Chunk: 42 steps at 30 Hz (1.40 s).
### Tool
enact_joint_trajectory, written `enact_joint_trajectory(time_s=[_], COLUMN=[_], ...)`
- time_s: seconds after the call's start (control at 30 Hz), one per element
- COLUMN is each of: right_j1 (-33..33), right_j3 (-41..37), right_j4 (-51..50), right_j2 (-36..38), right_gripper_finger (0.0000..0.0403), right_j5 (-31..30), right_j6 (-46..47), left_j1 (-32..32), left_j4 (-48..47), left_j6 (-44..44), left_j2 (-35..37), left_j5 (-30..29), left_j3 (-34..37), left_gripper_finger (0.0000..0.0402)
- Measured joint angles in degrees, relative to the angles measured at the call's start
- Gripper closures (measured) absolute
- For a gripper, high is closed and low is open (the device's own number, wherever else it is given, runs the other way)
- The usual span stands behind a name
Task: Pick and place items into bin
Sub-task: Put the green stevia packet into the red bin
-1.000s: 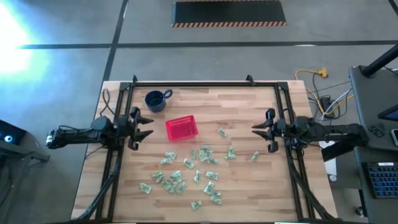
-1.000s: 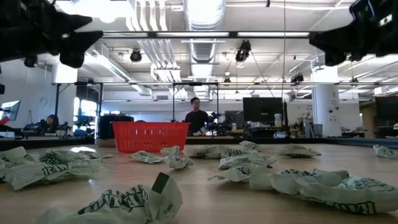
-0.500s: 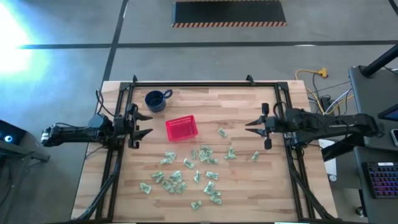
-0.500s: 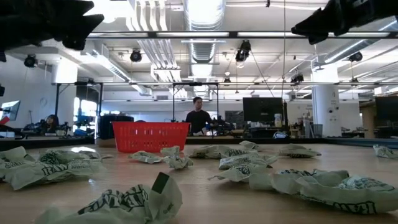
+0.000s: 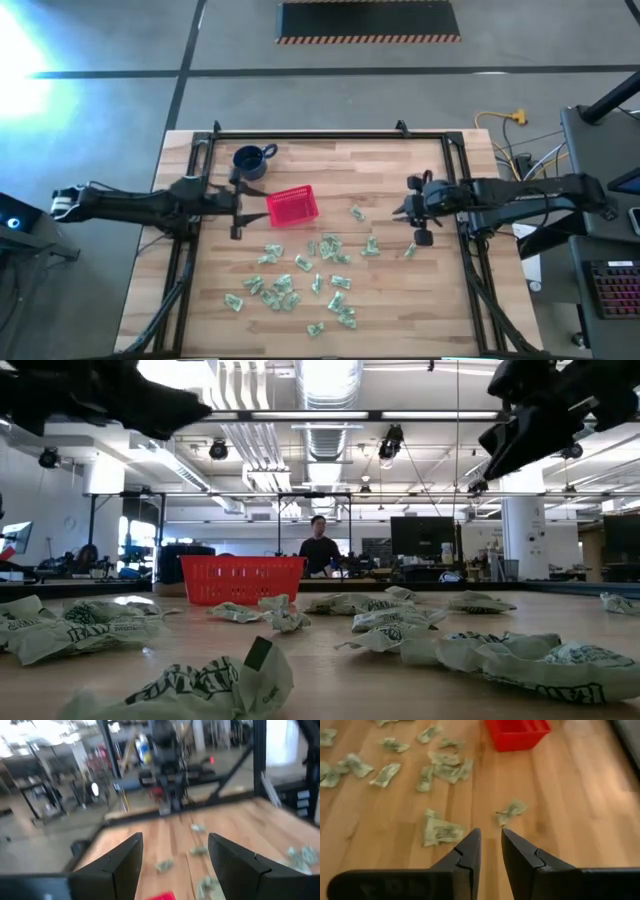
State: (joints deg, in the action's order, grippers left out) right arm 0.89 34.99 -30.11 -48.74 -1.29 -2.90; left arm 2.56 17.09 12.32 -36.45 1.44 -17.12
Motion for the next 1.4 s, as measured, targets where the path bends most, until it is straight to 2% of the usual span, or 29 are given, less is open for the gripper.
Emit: enact_joint_trajectory(time_s=[0.13,0.37,0.53,0.73,0.93,1.1,1.27,1.4], right_j1=[-0.1,-0.1,-0.2,-0.6,-2.5,-3.8,-4.8,-5.0], right_j3=[0.0,-0.4,0.5,2.2,4.2,6.6,7.7,7.8], right_j4=[0.3,7.4,16.2,20.7,23.0,23.3,23.4,23.4], right_j2=[-4.2,-16.0,-23.6,-30.2,-38.5,-41.6,-43.9,-46.5], right_gripper_finger=[0.0335,0.0335,0.0321,0.0279,0.0237,0.0212,0.0202,0.0202], right_j5=[-0.7,-7.8,-8.3,-14.0,-13.9,-13.4,-10.2,-10.4], right_j6=[0.1,5.6,4.7,5.2,8.6,11.5,14.3,14.9], left_j1=[0.0,0.0,0.0,0.0,0.0,0.0,0.0,0.0], left_j4=[0.1,1.8,1.4,-0.6,-1.8,-1.8,-3.3,-3.7], left_j6=[-0.4,0.1,0.1,0.0,0.0,0.0,-0.1,-0.1], left_j2=[-5.4,-11.3,-12.2,-10.2,-8.7,-7.8,-7.4,-7.4], left_j5=[0.1,0.1,0.1,0.1,0.1,0.1,0.1,0.1], left_j3=[-1.0,-2.6,-3.0,-2.9,-2.9,-2.9,-2.8,-2.8], left_gripper_finger=[0.0193,0.0193,0.0193,0.0193,0.0193,0.0193,0.0193,0.0193])
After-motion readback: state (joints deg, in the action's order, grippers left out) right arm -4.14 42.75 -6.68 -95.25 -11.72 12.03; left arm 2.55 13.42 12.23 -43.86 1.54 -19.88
